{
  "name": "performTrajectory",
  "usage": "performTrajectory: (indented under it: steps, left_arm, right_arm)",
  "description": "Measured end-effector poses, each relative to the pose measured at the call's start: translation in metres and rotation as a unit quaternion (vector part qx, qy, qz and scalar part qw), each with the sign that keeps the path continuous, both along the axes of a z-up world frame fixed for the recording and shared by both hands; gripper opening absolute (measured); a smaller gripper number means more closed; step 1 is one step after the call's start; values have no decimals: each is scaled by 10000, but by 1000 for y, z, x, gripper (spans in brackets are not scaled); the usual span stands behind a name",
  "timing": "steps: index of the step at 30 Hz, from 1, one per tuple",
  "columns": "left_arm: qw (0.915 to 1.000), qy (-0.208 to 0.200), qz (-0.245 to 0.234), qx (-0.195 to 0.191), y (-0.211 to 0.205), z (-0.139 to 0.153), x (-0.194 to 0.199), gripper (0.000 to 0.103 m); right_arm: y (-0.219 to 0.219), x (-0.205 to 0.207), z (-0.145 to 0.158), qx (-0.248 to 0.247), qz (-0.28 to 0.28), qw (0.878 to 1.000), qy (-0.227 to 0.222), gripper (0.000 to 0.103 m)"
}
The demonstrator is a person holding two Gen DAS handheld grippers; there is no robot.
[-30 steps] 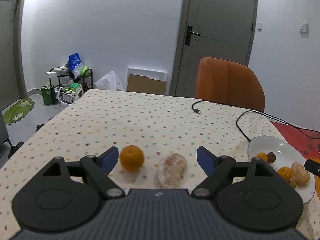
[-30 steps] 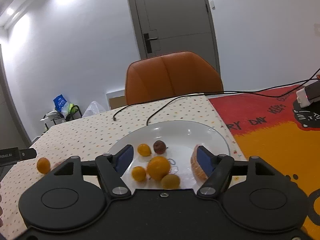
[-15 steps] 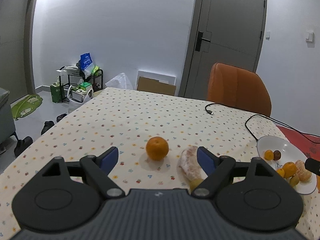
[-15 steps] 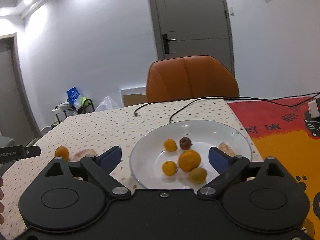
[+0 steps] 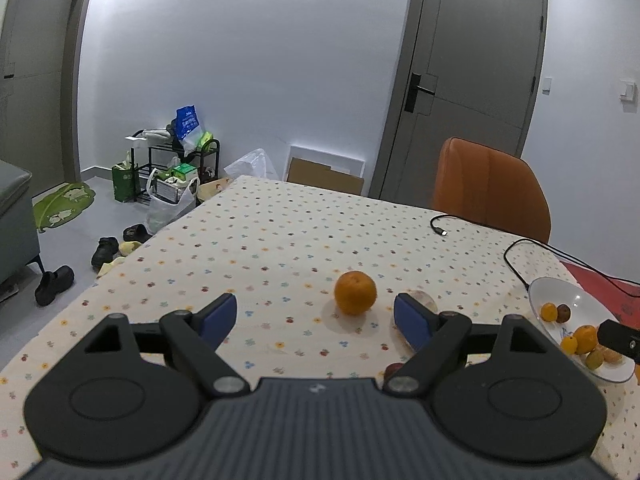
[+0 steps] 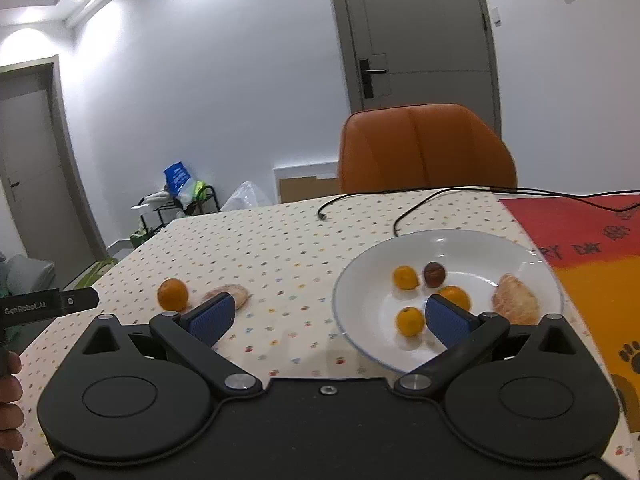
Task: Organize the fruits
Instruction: 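Move both open tools back toward the red plum and green-yellow plum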
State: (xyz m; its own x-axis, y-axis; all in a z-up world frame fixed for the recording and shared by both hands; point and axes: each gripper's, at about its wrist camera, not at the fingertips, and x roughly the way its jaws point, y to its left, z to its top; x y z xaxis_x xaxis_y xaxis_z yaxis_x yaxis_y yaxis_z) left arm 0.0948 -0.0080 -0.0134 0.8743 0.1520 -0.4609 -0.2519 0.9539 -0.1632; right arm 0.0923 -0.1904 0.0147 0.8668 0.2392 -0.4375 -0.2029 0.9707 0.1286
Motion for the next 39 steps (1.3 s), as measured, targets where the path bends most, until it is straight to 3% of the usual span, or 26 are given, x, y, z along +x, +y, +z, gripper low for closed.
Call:
performTrajectory:
  steps: [23,39]
  left_arm:
    - [9997,189,-13,-128,16,-18,2,84]
    - [9983,354,-450,-57,-20,-36,17,84]
  right_arm:
    - [42,12,-20,-43,522,9980,346,103]
    - [29,19,-23,115,388,9987,309,103]
